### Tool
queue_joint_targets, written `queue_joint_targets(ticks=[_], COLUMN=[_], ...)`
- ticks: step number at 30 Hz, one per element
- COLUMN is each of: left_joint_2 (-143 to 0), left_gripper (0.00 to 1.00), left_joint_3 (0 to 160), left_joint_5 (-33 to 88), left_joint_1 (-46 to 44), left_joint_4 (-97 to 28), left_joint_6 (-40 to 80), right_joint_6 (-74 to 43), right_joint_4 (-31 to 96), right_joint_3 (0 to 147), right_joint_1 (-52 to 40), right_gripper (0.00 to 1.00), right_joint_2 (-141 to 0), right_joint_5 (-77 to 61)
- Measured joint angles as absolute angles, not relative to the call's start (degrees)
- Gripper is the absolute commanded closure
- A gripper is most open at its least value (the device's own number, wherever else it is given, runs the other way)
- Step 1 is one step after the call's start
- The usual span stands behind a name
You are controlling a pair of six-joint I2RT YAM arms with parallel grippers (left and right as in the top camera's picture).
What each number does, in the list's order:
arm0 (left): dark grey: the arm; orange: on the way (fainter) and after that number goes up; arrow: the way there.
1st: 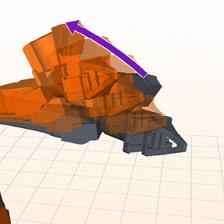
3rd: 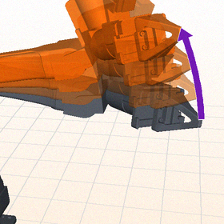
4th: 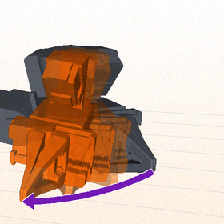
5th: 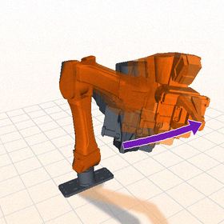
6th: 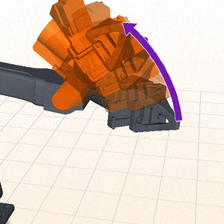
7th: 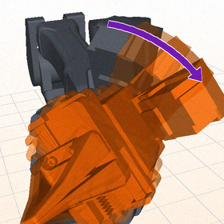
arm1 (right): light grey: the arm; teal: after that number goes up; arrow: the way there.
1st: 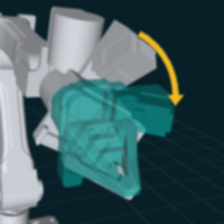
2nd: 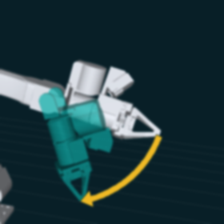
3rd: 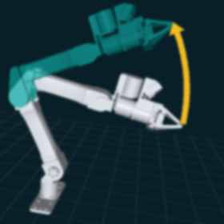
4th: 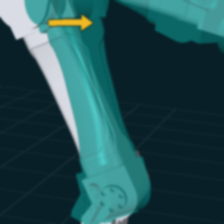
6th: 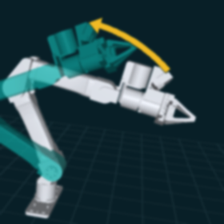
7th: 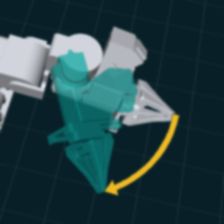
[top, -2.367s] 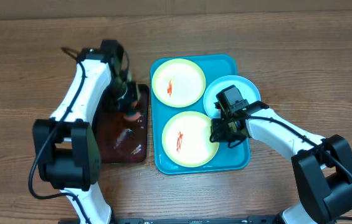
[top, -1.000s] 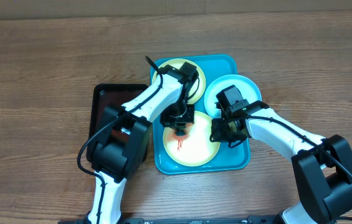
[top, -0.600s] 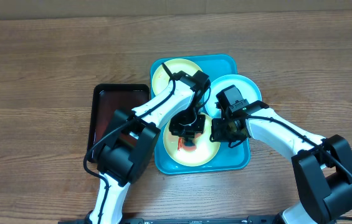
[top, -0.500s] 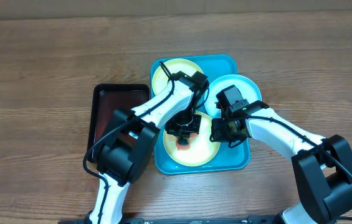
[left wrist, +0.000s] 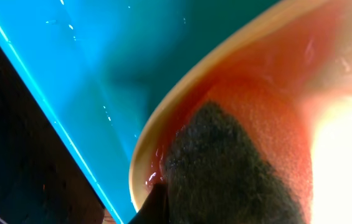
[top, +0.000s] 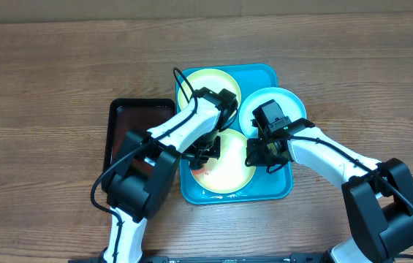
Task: Clean dirty plates on tray and stack at the side
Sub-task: 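Scrub the lower yellow plate with the sponge in the left gripper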
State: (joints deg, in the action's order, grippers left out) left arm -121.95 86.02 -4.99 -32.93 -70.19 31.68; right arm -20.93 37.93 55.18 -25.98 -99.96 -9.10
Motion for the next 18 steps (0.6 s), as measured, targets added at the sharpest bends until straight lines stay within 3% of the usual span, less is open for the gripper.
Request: queue_joint_targets(ticks=[9, 18], left_joint_2=[-122.15, -123.04], left_gripper=[0.96, 0.96], left_joint_3=[85.95, 85.95], left_joint_5=[10.83, 19.16], left_joint_1=[-28.53, -36.25], left_joint_4=[-67.55, -67.16], left_joint_6=[20.69, 11.84], right_joint_6=[-21.02, -20.97], right_joint_4=[38.17, 38.41], right_joint_3=[55.18, 55.22], right_joint_1=[-25.96, -25.91], right_gripper=[0.94, 0.94], right_joint_2=[-99.96, -99.96], right_joint_5=[-8.64, -8.34])
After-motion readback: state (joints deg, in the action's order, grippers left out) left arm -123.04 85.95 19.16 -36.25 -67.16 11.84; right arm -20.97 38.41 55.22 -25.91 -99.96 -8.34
